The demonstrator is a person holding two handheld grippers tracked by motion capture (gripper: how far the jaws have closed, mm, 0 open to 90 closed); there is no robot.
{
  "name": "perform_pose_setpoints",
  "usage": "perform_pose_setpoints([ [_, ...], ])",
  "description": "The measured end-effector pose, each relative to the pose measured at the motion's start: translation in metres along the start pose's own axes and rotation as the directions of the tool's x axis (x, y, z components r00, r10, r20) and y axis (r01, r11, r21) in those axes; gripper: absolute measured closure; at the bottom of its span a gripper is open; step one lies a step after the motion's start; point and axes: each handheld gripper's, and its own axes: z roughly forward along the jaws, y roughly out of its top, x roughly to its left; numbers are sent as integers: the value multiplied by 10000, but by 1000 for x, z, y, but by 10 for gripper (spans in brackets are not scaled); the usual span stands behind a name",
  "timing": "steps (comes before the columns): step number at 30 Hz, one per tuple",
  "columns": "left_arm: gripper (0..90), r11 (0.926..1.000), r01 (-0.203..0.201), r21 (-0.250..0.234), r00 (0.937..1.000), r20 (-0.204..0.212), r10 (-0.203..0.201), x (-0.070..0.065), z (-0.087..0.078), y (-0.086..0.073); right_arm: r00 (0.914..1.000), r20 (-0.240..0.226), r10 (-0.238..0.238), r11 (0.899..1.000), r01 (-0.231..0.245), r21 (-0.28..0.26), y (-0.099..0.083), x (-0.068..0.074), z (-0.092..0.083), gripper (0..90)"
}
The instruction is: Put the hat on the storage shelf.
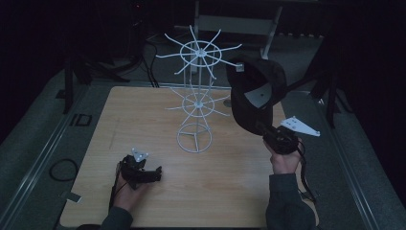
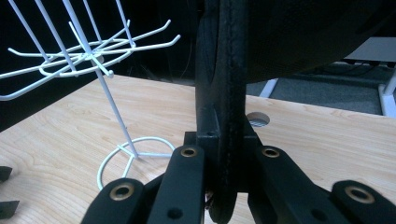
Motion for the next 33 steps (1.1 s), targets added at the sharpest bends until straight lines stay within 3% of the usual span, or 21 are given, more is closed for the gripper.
perform_pose_setpoints([
  [33,1,10000,4,20,10000,0,-4,0,0,0,9998,-55,-189,9989,187,-426,14,7,-3,867],
])
